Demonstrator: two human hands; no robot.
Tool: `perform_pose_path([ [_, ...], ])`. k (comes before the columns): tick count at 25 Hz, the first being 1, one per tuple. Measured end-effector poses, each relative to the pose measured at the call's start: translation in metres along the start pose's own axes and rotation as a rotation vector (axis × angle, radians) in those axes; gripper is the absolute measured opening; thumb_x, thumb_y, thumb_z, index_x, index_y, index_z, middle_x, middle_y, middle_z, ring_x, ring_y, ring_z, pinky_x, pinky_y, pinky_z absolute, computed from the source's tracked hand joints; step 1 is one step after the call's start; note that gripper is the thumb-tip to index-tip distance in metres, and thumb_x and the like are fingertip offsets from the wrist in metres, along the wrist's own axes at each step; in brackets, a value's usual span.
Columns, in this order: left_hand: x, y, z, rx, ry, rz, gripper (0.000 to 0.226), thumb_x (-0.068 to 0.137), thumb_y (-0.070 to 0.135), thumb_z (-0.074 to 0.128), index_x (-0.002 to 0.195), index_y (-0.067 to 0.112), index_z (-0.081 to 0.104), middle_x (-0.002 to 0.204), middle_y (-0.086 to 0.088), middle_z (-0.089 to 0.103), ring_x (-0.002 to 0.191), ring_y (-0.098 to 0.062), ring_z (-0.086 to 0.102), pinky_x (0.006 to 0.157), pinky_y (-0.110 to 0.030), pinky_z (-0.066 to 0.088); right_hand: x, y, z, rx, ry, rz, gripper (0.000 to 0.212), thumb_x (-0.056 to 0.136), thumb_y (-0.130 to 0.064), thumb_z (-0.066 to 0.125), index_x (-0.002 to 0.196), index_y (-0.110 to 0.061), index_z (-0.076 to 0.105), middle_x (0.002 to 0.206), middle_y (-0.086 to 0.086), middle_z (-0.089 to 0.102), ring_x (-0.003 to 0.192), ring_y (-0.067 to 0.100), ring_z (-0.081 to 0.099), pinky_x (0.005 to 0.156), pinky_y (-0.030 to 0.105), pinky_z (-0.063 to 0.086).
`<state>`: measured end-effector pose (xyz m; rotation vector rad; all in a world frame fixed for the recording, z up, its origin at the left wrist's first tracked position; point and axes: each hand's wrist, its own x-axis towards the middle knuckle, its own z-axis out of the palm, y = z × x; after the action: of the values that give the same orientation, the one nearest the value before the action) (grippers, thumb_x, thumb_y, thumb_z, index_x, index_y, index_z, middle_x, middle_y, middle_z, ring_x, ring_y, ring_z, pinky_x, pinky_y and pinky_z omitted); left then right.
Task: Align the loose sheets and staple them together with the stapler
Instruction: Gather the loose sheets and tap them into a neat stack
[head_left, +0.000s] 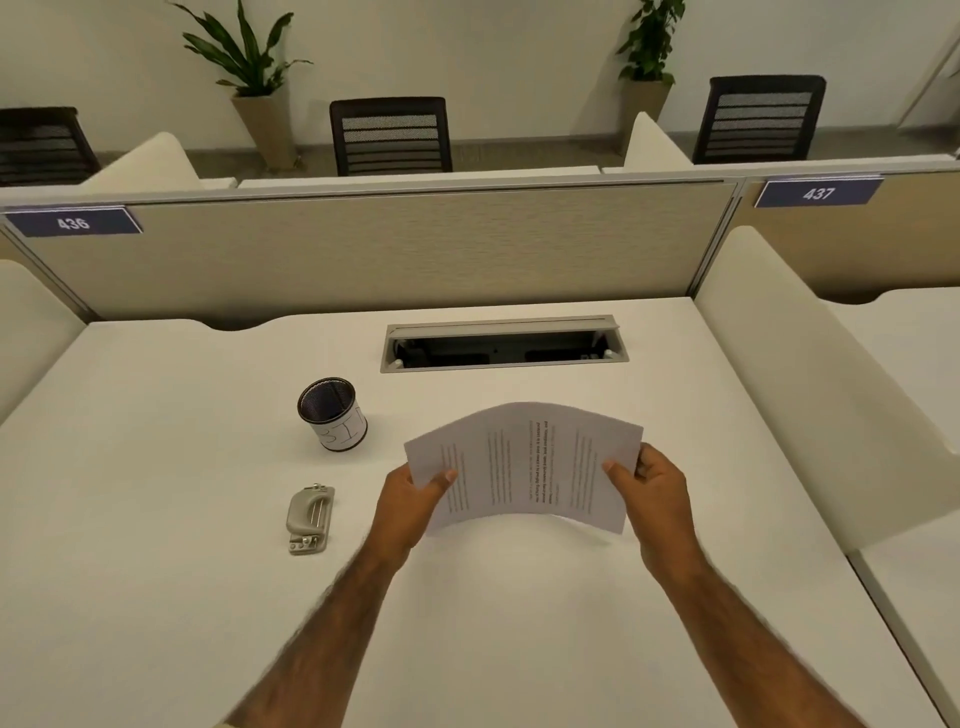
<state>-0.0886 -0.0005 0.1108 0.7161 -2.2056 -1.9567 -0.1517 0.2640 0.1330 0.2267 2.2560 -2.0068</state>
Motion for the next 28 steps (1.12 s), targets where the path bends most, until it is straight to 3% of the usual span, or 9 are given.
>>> perform_pose_path([
  [3, 0.001, 0.001, -0.003, 0.118, -0.02, 0.083, 0.01, 0.099, 0.028, 0.065, 0.103, 0.035, 0.069, 0.099, 0.011, 0.075, 0.097, -0.019, 0.072, 0.07, -0.02, 0.056, 0.005, -0.011, -0.007, -0.148, 0.03, -0.051, 0.015, 0.093, -0.008, 0.065, 0.096, -0.023, 0.069, 0.095, 0.002, 0.074, 0.085, 0.018, 0.071, 0.06, 0.019, 0.052],
  [7, 0.002, 0.041, -0.017, 0.367, -0.108, 0.355, 0.029, 0.102, 0.019, 0.06, 0.1, 0.047, 0.07, 0.093, 0.025, 0.073, 0.09, 0.002, 0.067, 0.072, -0.013, 0.05, 0.024, -0.041, -0.021, -0.466, -0.047, -0.13, 0.014, 0.087, -0.012, 0.069, 0.098, -0.021, 0.068, 0.095, -0.003, 0.071, 0.088, 0.017, 0.068, 0.064, 0.021, 0.047],
  [12, 0.001, 0.085, -0.015, 0.652, -0.212, 0.583, 0.032, 0.104, 0.016, 0.054, 0.117, 0.038, 0.072, 0.104, 0.031, 0.069, 0.098, -0.002, 0.065, 0.084, -0.028, 0.057, 0.028, -0.079, -0.009, -0.976, -0.248, -0.398, 0.022, 0.087, -0.028, 0.072, 0.109, -0.025, 0.075, 0.115, -0.004, 0.073, 0.097, 0.017, 0.066, 0.085, 0.027, 0.052],
  [17, 0.0, 0.093, 0.002, 0.417, 0.052, 0.67, 0.061, 0.095, 0.024, 0.071, 0.15, 0.033, 0.045, 0.151, 0.015, 0.049, 0.139, -0.004, 0.044, 0.117, -0.034, 0.038, 0.015, -0.084, 0.017, -0.629, -0.341, -0.317, 0.024, 0.1, -0.019, 0.053, 0.115, -0.026, 0.072, 0.108, -0.006, 0.072, 0.095, 0.017, 0.067, 0.078, 0.022, 0.051],
  [19, 0.007, 0.087, -0.002, 0.16, 0.2, 0.481, 0.092, 0.087, 0.034, 0.079, 0.16, 0.031, 0.024, 0.165, 0.014, 0.03, 0.15, -0.003, 0.029, 0.123, -0.033, 0.028, 0.014, -0.083, 0.014, -0.435, -0.331, -0.247, 0.025, 0.1, -0.017, 0.054, 0.11, -0.031, 0.073, 0.102, -0.011, 0.074, 0.093, 0.014, 0.068, 0.073, 0.021, 0.05],
  [21, 0.014, 0.08, -0.009, -0.13, 0.145, 0.231, 0.107, 0.08, 0.042, 0.082, 0.162, 0.032, 0.014, 0.166, 0.005, 0.031, 0.15, -0.012, 0.033, 0.123, -0.044, 0.031, 0.013, -0.082, 0.009, -0.253, -0.329, -0.169, 0.027, 0.1, -0.016, 0.056, 0.104, -0.035, 0.074, 0.097, -0.011, 0.077, 0.092, 0.016, 0.071, 0.077, 0.031, 0.056],
  [24, 0.014, 0.07, -0.009, -0.321, -0.109, 0.132, 0.074, 0.079, 0.043, 0.084, 0.142, 0.019, 0.054, 0.133, -0.005, 0.07, 0.126, -0.029, 0.063, 0.11, -0.055, 0.046, 0.01, -0.078, 0.008, -0.098, -0.314, -0.101, 0.025, 0.099, -0.014, 0.059, 0.101, -0.034, 0.074, 0.099, -0.009, 0.078, 0.092, 0.021, 0.073, 0.08, 0.041, 0.059],
  [26, 0.01, 0.074, -0.002, -0.242, -0.124, 0.147, 0.029, 0.088, 0.029, 0.076, 0.115, 0.018, 0.072, 0.113, -0.004, 0.078, 0.111, -0.03, 0.071, 0.102, -0.058, 0.052, 0.01, -0.073, 0.009, -0.078, -0.305, -0.091, 0.022, 0.098, -0.015, 0.061, 0.106, -0.031, 0.073, 0.101, -0.007, 0.078, 0.094, 0.022, 0.073, 0.081, 0.042, 0.059],
  [28, 0.008, 0.079, 0.001, -0.185, -0.081, 0.21, 0.015, 0.095, 0.019, 0.067, 0.107, 0.021, 0.075, 0.108, -0.001, 0.079, 0.101, -0.022, 0.074, 0.098, -0.053, 0.056, 0.011, -0.07, 0.009, -0.046, -0.293, -0.083, 0.021, 0.097, -0.014, 0.063, 0.111, -0.027, 0.073, 0.104, -0.005, 0.078, 0.096, 0.022, 0.074, 0.084, 0.043, 0.06],
])
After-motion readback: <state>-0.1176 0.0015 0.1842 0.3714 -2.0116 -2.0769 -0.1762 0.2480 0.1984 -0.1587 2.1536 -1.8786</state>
